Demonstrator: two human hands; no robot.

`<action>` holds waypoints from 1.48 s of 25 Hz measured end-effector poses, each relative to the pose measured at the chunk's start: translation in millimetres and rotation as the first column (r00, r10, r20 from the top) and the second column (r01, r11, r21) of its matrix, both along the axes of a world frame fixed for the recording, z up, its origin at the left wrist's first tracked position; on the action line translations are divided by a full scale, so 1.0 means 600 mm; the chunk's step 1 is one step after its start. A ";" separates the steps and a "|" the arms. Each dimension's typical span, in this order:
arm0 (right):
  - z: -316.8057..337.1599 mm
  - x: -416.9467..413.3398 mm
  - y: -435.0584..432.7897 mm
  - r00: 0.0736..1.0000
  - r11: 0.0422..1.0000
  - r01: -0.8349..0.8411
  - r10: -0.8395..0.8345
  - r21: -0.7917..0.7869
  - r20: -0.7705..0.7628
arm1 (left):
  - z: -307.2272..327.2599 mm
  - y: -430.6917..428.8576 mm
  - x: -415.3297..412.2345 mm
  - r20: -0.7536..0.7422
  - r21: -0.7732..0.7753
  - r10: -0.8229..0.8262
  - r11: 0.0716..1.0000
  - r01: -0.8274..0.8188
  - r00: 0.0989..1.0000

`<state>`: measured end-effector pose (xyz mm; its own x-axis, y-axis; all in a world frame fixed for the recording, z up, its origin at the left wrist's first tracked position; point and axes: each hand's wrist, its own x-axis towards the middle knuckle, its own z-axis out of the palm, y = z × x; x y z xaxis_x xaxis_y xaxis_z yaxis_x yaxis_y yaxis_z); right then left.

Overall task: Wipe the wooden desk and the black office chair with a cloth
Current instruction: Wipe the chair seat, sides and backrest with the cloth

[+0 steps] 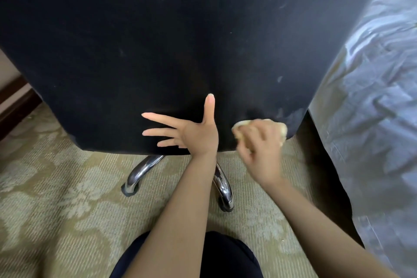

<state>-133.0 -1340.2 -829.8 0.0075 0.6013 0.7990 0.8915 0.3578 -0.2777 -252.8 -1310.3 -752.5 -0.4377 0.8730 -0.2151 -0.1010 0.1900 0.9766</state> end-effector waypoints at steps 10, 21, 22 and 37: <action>-0.006 0.034 -0.017 0.802 0.981 -0.192 0.166 -0.017 0.573 | -0.018 0.019 -0.077 -0.082 0.006 -0.036 0.999 0.036 0.996; 0.223 0.049 -0.016 0.822 0.969 -0.201 0.087 0.144 0.563 | -0.008 0.016 -0.144 -0.148 0.055 -0.019 0.998 0.027 0.989; 0.225 0.034 -0.015 0.833 0.965 -0.208 0.088 0.161 0.546 | -0.007 0.009 -0.135 -0.148 0.091 0.012 0.996 0.001 0.989; 0.062 0.157 -0.055 0.377 0.921 -0.336 0.325 -0.198 0.867 | -0.026 -0.054 0.009 -0.101 0.155 -0.192 0.966 0.206 0.976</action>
